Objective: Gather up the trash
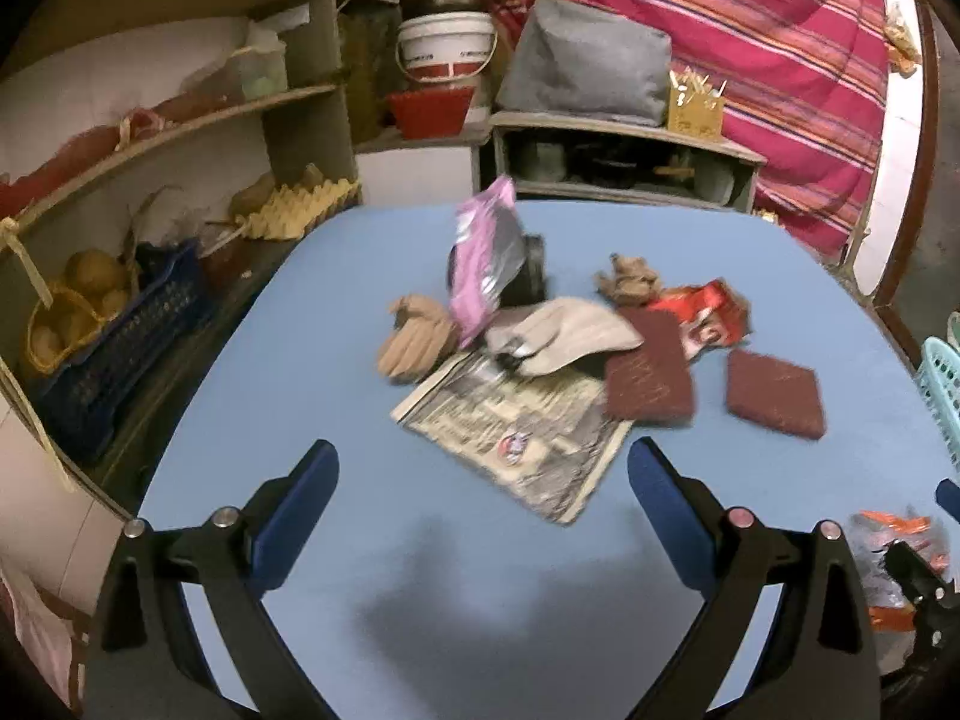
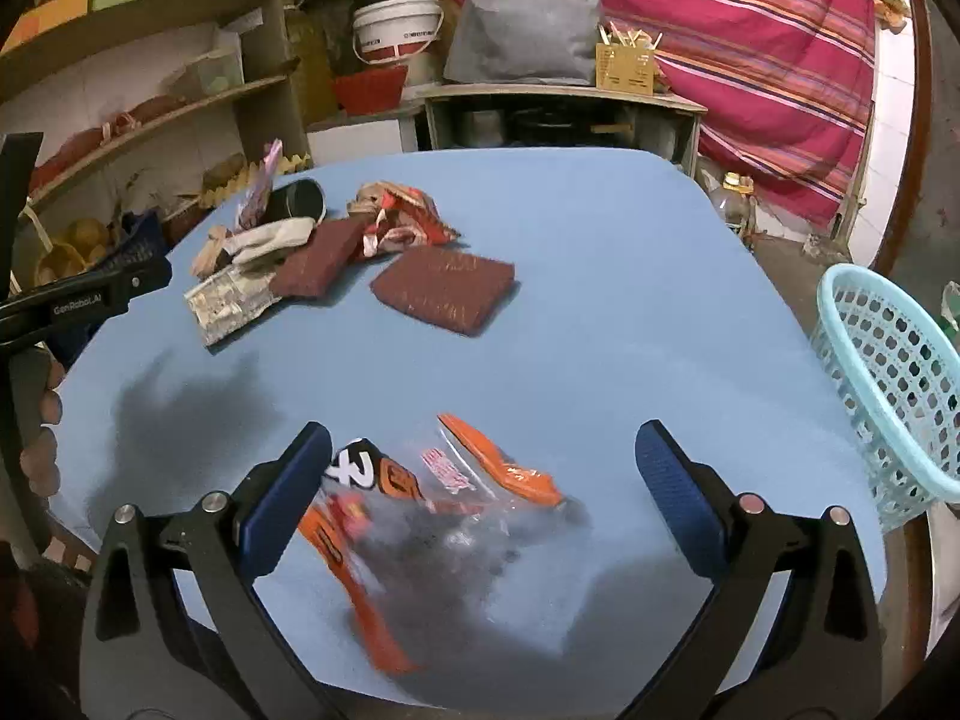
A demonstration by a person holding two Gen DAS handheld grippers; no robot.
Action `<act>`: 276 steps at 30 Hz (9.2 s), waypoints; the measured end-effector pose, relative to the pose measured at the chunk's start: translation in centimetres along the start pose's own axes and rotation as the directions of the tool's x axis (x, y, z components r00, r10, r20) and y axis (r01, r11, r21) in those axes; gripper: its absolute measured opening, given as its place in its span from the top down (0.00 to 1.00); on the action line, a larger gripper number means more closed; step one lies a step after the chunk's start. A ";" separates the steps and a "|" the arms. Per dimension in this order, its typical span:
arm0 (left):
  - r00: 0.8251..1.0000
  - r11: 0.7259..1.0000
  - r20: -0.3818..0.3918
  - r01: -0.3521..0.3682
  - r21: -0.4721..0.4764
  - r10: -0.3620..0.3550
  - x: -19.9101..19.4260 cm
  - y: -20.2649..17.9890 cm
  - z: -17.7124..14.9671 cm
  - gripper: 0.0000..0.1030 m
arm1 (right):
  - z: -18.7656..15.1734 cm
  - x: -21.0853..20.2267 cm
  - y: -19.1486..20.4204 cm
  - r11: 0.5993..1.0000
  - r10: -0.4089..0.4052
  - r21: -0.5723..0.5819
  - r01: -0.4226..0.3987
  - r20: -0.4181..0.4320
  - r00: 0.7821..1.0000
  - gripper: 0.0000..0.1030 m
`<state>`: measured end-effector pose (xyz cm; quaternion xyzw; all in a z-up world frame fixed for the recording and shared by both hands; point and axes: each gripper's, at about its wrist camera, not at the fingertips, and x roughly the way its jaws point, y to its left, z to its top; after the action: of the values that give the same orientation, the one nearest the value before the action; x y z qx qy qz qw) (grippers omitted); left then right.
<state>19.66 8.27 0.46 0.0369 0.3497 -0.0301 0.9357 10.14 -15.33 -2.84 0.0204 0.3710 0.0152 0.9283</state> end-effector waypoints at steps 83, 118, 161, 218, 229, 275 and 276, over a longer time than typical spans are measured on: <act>0.985 0.992 -0.121 0.124 0.003 -0.122 11.1 -3.8 7.3 0.97 | 5.1 4.1 -7.9 0.988 0.152 0.037 -0.152 -0.003 0.988 0.90; 0.969 0.995 -0.243 0.068 0.076 -0.048 14.8 -5.1 9.6 0.05 | 6.0 5.4 -8.5 0.976 0.198 0.082 -0.199 0.022 0.980 0.87; 0.976 0.996 -0.209 0.039 -0.076 -0.054 13.1 -1.0 8.6 0.26 | 6.1 4.4 -9.7 0.974 0.203 0.097 -0.207 0.050 0.978 0.87; 0.842 0.776 -0.166 0.539 0.329 -0.514 -1.3 -41.9 5.9 0.82 | 3.4 -10.7 -33.6 0.958 -0.197 0.240 0.157 0.154 0.968 0.87; 0.840 0.752 -0.207 0.541 0.377 -0.501 -0.3 -48.2 4.2 0.35 | 0.7 -11.3 -36.6 0.941 -0.221 0.288 0.179 0.120 0.968 0.87; 0.954 0.936 -0.020 0.297 0.186 -0.299 -1.2 -22.2 7.8 0.14 | 4.7 -3.9 -26.9 0.948 -0.196 0.273 0.166 0.085 0.977 0.04; 0.957 0.941 -0.016 0.287 0.182 -0.289 -1.1 -21.4 7.7 0.13 | 4.8 -3.6 -26.3 0.950 -0.188 0.268 0.158 0.090 0.978 0.04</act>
<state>22.16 -13.69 5.96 0.0708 0.3419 -0.1985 0.9158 11.18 -41.86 1.88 0.1102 0.3164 -0.1161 0.9350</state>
